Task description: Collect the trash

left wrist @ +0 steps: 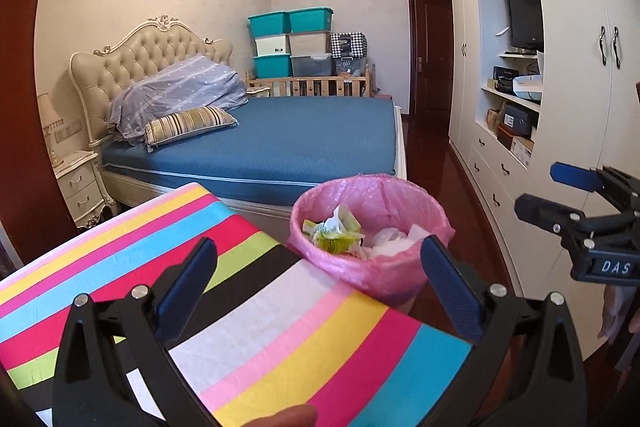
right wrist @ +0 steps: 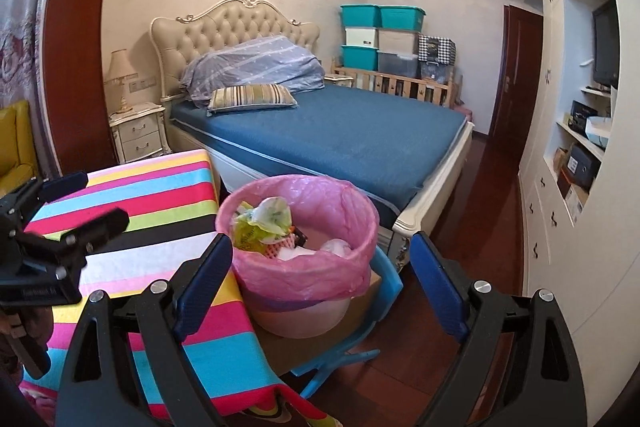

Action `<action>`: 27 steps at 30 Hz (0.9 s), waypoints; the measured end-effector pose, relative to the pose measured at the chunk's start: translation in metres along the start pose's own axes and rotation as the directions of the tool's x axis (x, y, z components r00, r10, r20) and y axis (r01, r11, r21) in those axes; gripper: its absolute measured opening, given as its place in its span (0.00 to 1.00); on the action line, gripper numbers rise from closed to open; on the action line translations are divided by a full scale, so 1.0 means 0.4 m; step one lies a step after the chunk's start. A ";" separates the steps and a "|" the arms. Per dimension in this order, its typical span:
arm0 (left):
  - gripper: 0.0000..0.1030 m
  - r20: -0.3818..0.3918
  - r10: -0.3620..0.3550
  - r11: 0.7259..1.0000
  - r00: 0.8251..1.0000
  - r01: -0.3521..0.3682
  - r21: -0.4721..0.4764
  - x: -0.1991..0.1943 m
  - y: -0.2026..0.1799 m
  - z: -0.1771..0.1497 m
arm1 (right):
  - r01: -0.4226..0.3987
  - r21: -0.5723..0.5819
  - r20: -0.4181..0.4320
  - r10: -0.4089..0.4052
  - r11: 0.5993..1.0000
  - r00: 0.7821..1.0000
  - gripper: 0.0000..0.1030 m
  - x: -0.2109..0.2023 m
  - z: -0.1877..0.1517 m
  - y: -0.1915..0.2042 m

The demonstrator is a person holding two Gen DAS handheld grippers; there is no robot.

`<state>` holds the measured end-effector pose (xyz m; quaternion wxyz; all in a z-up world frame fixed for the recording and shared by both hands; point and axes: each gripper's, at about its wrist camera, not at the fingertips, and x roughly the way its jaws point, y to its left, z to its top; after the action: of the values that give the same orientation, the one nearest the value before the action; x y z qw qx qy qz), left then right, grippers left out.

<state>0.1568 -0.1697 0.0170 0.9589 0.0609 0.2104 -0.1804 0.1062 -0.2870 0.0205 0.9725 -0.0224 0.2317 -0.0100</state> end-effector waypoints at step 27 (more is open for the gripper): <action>0.96 -0.018 -0.012 1.000 1.000 0.012 -0.005 0.006 -0.003 -0.015 | -0.019 0.007 -0.037 0.020 1.000 0.999 0.82 0.007 -0.009 -0.003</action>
<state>0.1561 -0.1702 0.0104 0.9561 0.0587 0.2196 -0.1850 0.1073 -0.2883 0.0160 0.9682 -0.0166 0.2497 -0.0018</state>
